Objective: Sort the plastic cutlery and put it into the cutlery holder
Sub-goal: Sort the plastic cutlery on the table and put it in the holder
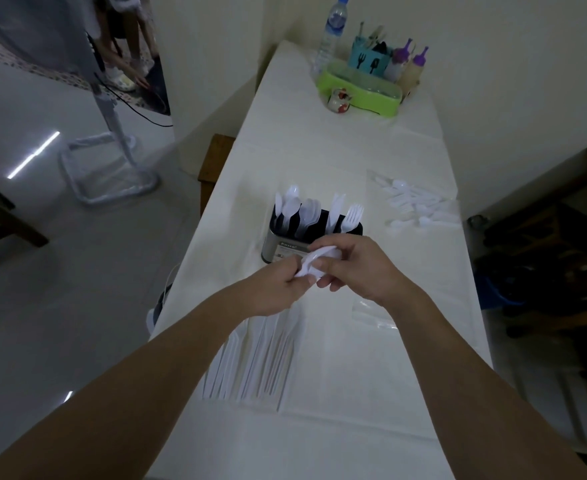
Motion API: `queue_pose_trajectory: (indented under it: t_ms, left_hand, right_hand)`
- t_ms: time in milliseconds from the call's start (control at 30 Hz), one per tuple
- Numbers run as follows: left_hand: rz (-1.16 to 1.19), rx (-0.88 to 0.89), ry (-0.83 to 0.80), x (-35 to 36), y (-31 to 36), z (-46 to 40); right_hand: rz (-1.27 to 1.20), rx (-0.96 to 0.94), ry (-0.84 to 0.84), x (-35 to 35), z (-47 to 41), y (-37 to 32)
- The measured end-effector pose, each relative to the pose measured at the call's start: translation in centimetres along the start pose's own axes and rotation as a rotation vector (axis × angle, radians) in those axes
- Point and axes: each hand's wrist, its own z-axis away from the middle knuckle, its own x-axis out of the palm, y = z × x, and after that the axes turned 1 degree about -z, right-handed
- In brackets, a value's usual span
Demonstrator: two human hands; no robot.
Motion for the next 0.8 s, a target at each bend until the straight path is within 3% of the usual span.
queue_pose_trajectory:
  t_ms: [200,633,800]
  left_hand:
    - [-0.049,0.053,0.076,-0.3,1.4,-0.8]
    - [-0.448,0.078,0.556,-1.4,-1.1,-2.2]
    - [-0.441,0.109,0.599,-0.7,-1.5,-2.3]
  right_hand:
    - [0.040,-0.022,0.047,-1.6,-0.7,-0.7]
    - [0.027,-0.045,0.278,-6.3,-2.2,-2.4]
    - [0.074,-0.031,0.333,-6.7,-2.8,-2.1]
